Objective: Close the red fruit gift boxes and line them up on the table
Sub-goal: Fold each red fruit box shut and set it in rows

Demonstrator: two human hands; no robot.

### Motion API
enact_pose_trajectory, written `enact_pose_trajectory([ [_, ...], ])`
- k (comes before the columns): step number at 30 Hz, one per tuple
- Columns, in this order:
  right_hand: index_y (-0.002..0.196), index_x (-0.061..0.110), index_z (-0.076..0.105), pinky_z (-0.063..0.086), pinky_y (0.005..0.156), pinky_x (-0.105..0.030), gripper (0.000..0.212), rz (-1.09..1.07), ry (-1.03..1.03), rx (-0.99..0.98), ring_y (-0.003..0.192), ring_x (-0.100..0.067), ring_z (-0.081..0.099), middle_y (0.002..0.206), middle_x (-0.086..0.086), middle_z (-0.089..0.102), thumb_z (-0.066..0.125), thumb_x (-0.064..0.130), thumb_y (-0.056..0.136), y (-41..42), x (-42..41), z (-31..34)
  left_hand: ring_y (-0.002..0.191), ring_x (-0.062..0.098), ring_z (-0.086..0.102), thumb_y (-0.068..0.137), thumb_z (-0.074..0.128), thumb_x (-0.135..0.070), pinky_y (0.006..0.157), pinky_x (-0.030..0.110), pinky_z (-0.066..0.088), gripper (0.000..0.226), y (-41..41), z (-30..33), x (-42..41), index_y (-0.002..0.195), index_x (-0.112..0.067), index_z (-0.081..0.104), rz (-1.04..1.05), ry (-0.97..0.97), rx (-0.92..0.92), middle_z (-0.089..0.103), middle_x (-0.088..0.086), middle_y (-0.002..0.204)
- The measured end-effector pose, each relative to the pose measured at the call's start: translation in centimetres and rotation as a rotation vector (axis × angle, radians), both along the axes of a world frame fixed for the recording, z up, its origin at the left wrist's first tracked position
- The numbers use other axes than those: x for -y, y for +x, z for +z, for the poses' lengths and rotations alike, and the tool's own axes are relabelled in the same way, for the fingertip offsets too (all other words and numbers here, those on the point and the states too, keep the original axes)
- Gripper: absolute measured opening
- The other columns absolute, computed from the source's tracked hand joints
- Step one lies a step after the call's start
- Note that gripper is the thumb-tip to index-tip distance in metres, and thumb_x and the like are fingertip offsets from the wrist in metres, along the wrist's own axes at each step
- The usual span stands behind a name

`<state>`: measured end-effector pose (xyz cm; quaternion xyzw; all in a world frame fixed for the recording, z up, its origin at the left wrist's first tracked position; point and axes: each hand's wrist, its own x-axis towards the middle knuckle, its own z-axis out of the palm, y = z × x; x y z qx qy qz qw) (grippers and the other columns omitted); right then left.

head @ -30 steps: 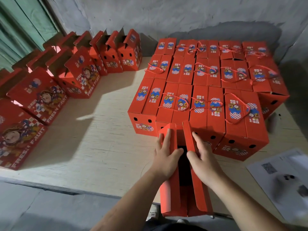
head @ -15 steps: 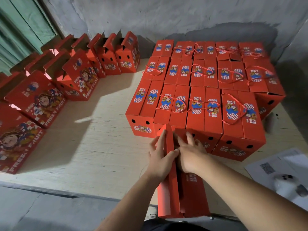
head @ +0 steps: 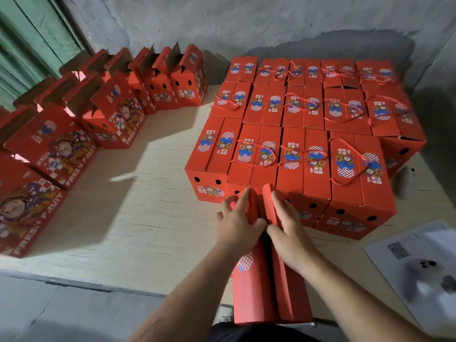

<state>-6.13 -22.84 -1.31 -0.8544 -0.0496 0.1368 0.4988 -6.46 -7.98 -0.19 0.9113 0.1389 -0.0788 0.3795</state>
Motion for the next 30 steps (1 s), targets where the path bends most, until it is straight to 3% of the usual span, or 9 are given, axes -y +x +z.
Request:
enact_pose_trajectory([
  [4, 0.159, 0.050, 0.011, 0.014, 0.116, -0.024, 0.078, -0.008, -0.034, 0.014, 0.156, -0.010, 0.008, 0.169, 0.012, 0.003, 0.049, 0.015, 0.100, -0.3, -0.2, -0.2, 0.137, 0.034, 0.026, 0.085, 0.061, -0.045, 0.105, 0.048, 0.042, 0.089, 0.7, -0.6, 0.7, 0.159, -0.046, 0.012, -0.060, 0.191, -0.024, 0.016, -0.001, 0.158],
  [8, 0.158, 0.051, 0.011, 0.029, 0.115, -0.028, 0.080, -0.030, 0.024, 0.003, 0.152, -0.014, 0.021, 0.165, 0.008, 0.012, 0.052, 0.012, 0.101, 0.0, -0.1, -0.2, 0.145, 0.035, 0.018, 0.088, 0.060, -0.045, 0.118, 0.049, 0.025, 0.086, 0.5, -1.5, 1.6, 0.158, -0.045, 0.010, -0.052, 0.287, -0.038, 0.012, 0.000, 0.160],
  [10, 0.159, 0.050, 0.011, 0.033, 0.113, -0.030, 0.080, -0.027, 0.024, 0.011, 0.149, -0.014, 0.026, 0.161, 0.008, 0.014, 0.053, 0.013, 0.102, 0.0, -0.1, -0.3, 0.146, 0.034, 0.018, 0.087, 0.060, -0.046, 0.119, 0.049, 0.025, 0.084, 0.5, -2.0, 1.8, 0.157, -0.045, 0.013, -0.030, 0.298, -0.022, 0.012, 0.000, 0.159],
  [13, 0.159, 0.049, 0.008, 0.033, 0.116, -0.032, 0.079, -0.024, -0.008, 0.024, 0.151, -0.017, 0.023, 0.162, 0.009, 0.009, 0.051, 0.015, 0.103, -0.3, -0.5, -0.6, 0.146, 0.034, 0.021, 0.086, 0.061, -0.044, 0.119, 0.050, 0.026, 0.083, 0.7, -2.1, 1.7, 0.155, -0.043, 0.015, -0.042, 0.323, -0.029, 0.010, 0.001, 0.160],
  [19, 0.159, 0.050, 0.013, 0.037, 0.109, -0.031, 0.077, -0.063, 0.022, 0.035, 0.144, -0.019, 0.034, 0.157, 0.011, 0.016, 0.050, 0.014, 0.102, 0.1, -0.3, -0.8, 0.147, 0.038, 0.023, 0.084, 0.056, -0.022, 0.113, 0.050, 0.036, 0.080, 0.6, -1.2, 1.7, 0.155, -0.036, 0.024, -0.026, 0.098, 0.022, 0.009, 0.003, 0.162],
  [26, 0.159, 0.047, 0.014, 0.027, 0.107, -0.024, 0.080, -0.028, -0.012, 0.061, 0.143, -0.017, 0.030, 0.152, 0.005, 0.018, 0.052, 0.009, 0.100, -0.2, -0.5, -1.0, 0.146, 0.037, 0.021, 0.093, 0.058, -0.037, 0.112, 0.051, 0.038, 0.075, 1.9, -2.3, 2.2, 0.153, -0.048, 0.014, -0.049, 0.337, -0.120, -0.004, -0.004, 0.166],
  [30, 0.159, 0.045, 0.019, 0.026, 0.115, -0.027, 0.079, -0.040, -0.043, 0.078, 0.146, -0.020, 0.028, 0.154, -0.001, 0.020, 0.060, 0.015, 0.098, -0.5, -0.4, -1.0, 0.146, 0.039, 0.024, 0.091, 0.055, -0.045, 0.120, 0.053, 0.025, 0.084, 1.5, -3.1, 1.7, 0.155, -0.047, 0.001, -0.125, 0.505, -0.095, -0.007, 0.000, 0.168],
])
